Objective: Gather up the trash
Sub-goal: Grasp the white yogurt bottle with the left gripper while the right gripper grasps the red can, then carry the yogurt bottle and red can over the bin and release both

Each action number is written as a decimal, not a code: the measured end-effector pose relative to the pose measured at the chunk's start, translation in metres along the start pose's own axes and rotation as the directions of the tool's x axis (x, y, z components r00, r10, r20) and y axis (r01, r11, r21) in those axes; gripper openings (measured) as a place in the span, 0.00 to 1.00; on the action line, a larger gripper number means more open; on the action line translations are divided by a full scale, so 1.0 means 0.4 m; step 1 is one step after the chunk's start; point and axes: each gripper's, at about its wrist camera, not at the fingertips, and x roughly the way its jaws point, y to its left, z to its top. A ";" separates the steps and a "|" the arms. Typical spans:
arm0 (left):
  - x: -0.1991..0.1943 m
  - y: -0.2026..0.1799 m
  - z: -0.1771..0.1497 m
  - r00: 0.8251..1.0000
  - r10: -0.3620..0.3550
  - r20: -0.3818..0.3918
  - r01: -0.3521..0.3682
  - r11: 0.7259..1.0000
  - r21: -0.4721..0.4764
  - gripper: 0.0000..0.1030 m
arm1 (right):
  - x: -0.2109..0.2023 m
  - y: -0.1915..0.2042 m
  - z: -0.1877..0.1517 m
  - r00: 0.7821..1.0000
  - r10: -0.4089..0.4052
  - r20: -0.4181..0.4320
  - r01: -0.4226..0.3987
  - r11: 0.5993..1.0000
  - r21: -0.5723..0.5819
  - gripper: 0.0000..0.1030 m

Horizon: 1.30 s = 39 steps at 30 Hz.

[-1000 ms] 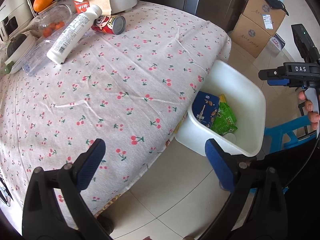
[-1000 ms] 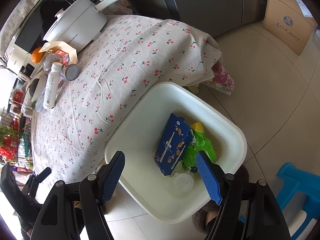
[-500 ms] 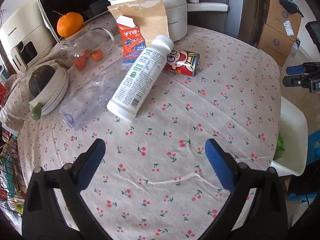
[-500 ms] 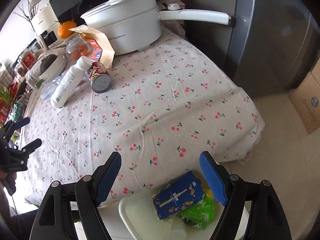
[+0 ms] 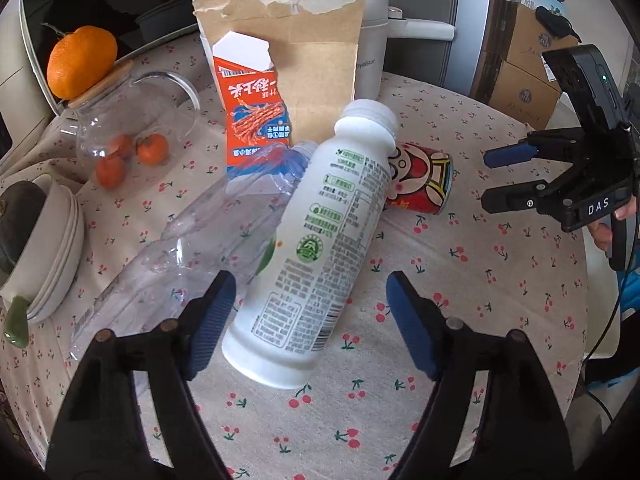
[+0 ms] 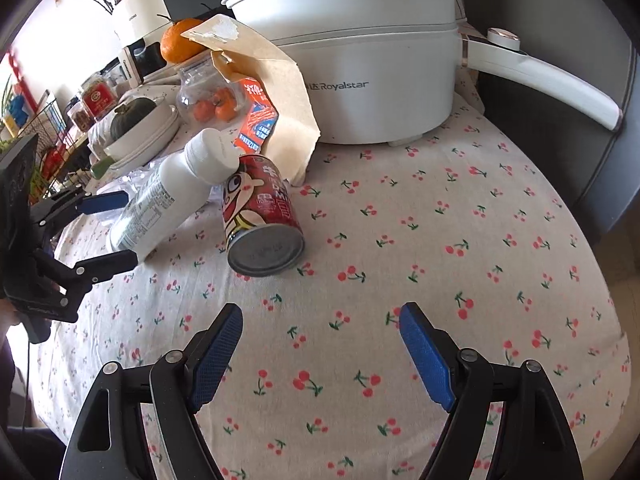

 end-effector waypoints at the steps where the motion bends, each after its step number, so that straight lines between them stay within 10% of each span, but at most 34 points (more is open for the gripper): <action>1: 0.006 0.001 0.001 1.000 -0.002 -0.004 0.002 1.000 0.003 0.69 | 0.015 0.001 0.010 1.000 0.019 0.006 -0.019 1.000 0.003 0.80; 9: 0.022 0.014 -0.018 0.999 -0.049 -0.024 0.048 0.998 -0.034 0.59 | 0.104 0.047 0.055 0.992 0.122 0.015 -0.122 0.992 -0.008 0.79; 13: 0.007 0.018 -0.037 0.996 -0.092 -0.016 0.089 0.988 -0.129 0.53 | 0.114 0.050 0.073 0.988 0.153 0.030 -0.154 0.987 0.053 0.55; 16: -0.013 -0.003 -0.053 0.996 -0.088 -0.024 0.083 0.982 -0.168 0.50 | 0.100 0.047 0.065 0.988 0.153 0.023 -0.155 0.984 0.087 0.54; 30: -0.161 -0.157 -0.189 0.990 -0.062 -0.126 0.014 0.938 -0.346 0.49 | -0.174 0.032 -0.081 0.999 0.035 -0.030 -0.032 0.996 0.084 0.53; 39: -0.170 -0.267 -0.275 0.948 -0.083 -0.308 -0.047 0.919 -0.391 0.49 | -0.315 0.073 -0.232 0.990 -0.025 -0.137 0.033 0.998 0.053 0.53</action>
